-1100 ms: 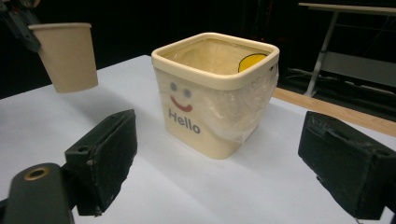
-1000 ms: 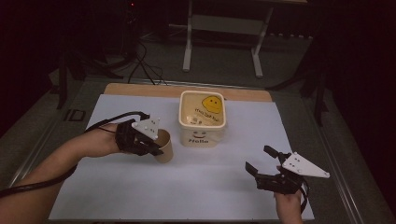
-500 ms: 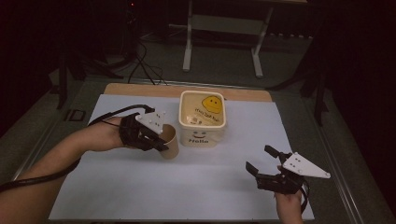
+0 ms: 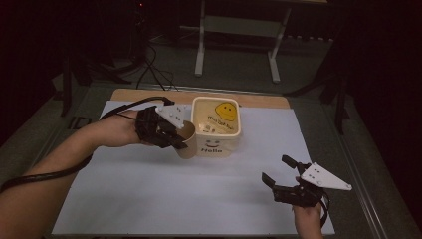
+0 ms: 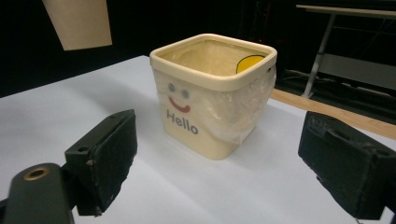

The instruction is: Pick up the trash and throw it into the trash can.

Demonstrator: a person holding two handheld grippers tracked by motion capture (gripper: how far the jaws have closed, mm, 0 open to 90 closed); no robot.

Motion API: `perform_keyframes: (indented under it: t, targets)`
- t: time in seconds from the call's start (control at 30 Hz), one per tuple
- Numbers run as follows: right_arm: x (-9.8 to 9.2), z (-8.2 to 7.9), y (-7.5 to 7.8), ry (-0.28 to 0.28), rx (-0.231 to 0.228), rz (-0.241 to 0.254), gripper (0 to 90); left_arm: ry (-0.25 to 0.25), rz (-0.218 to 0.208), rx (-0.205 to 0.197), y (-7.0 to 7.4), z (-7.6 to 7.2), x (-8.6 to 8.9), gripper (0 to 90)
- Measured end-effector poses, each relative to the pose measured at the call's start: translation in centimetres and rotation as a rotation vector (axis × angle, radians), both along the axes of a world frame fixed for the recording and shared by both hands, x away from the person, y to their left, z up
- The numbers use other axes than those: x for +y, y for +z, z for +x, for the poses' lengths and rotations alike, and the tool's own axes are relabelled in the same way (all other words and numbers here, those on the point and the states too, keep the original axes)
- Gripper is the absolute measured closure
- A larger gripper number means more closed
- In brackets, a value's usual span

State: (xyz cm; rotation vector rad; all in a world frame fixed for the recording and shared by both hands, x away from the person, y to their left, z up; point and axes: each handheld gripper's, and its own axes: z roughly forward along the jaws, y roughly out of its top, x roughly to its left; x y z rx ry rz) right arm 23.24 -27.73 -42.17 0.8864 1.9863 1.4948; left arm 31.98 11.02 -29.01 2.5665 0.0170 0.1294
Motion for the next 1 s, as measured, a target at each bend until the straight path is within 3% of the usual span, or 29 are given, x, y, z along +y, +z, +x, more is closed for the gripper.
perform_keyframes:
  t: [0.53, 0.77, 1.0]
  targets:
    - [0.0, 0.0, 0.0, 0.002, 0.002, -0.001, 11.6, -0.014, 0.003, -0.041, 3.2, 1.4, -2.0, 87.5]
    - [-0.1, 0.0, -0.1, 0.002, 0.005, -0.003, 11.6, -0.021, 0.043, -0.054, 3.9, 2.2, -3.2, 87.5]
    - [-0.1, 0.0, -0.1, 0.003, 0.002, -0.002, 11.6, -0.013, 0.047, -0.051, 4.6, 3.6, -4.0, 87.5]
